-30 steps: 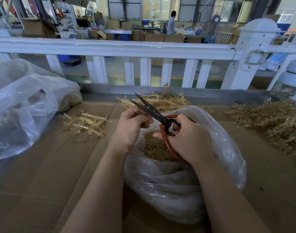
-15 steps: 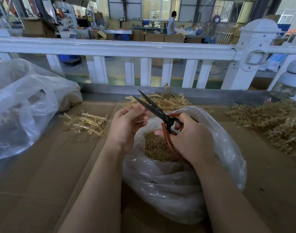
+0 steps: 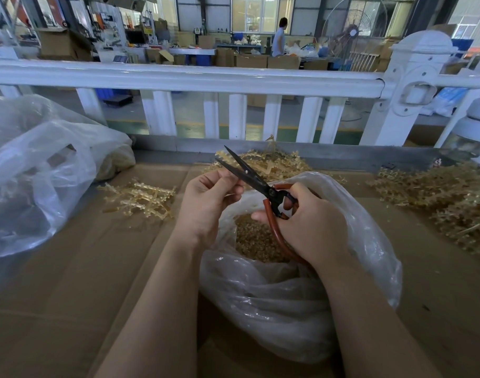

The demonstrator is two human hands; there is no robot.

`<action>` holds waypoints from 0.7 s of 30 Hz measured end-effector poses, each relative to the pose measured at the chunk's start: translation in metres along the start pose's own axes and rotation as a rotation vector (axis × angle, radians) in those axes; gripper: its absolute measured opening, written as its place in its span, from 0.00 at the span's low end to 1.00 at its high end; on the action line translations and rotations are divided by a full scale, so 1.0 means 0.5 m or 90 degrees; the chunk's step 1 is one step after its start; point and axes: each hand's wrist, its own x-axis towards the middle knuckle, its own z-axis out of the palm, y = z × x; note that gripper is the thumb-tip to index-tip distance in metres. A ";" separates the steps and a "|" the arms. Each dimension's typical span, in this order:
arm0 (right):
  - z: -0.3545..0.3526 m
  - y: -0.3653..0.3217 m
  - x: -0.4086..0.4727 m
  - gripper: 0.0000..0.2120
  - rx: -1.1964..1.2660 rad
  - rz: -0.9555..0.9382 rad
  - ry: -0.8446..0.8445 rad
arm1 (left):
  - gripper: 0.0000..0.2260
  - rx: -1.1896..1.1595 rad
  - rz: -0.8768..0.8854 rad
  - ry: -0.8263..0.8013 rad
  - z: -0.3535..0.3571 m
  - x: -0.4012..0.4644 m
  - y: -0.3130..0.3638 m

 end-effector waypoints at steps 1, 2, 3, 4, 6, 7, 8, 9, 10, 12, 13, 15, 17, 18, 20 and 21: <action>0.000 0.000 0.000 0.34 -0.008 0.003 0.002 | 0.14 0.003 0.002 0.000 0.000 0.000 0.000; 0.000 0.001 0.001 0.34 -0.015 0.005 0.005 | 0.14 0.004 0.002 0.000 0.000 0.000 -0.001; 0.000 0.001 0.001 0.33 -0.017 0.006 0.006 | 0.14 0.001 0.003 0.000 0.000 0.001 -0.002; 0.000 0.001 0.001 0.33 -0.017 0.008 0.007 | 0.13 -0.001 0.004 0.002 -0.001 0.001 -0.002; -0.001 0.001 0.001 0.31 -0.015 0.009 0.011 | 0.11 -0.003 0.006 0.004 -0.001 0.002 -0.003; -0.001 0.001 0.001 0.31 -0.014 0.009 0.014 | 0.11 -0.003 0.007 0.004 -0.001 0.003 -0.004; 0.000 0.001 0.001 0.31 -0.014 0.006 0.019 | 0.10 -0.003 0.008 0.005 -0.001 0.003 -0.005; 0.001 0.001 0.001 0.31 -0.014 0.002 0.025 | 0.10 -0.003 0.010 0.004 -0.001 0.003 -0.006; 0.001 0.001 0.001 0.31 -0.014 -0.002 0.030 | 0.11 -0.002 0.012 0.004 -0.002 0.003 -0.007; 0.001 0.002 0.001 0.31 -0.016 -0.005 0.033 | 0.12 -0.003 0.016 0.002 -0.002 0.003 -0.008; 0.001 0.001 0.001 0.31 -0.018 -0.003 0.033 | 0.13 -0.005 0.018 0.000 -0.002 0.003 -0.008; 0.000 0.001 0.000 0.31 -0.016 0.003 0.037 | 0.13 -0.003 0.023 -0.002 -0.003 0.004 -0.008; 0.000 0.000 -0.001 0.32 -0.002 0.005 0.040 | 0.12 0.009 0.028 -0.004 -0.003 0.005 -0.008; 0.000 -0.001 -0.002 0.32 0.004 0.009 0.033 | 0.11 0.018 0.030 -0.007 -0.004 0.006 -0.009; 0.000 -0.001 -0.001 0.32 0.006 0.018 0.015 | 0.11 0.037 0.035 -0.015 -0.003 0.005 -0.009; 0.000 -0.001 0.000 0.32 0.002 0.022 0.010 | 0.11 0.048 0.038 -0.016 -0.002 0.005 -0.009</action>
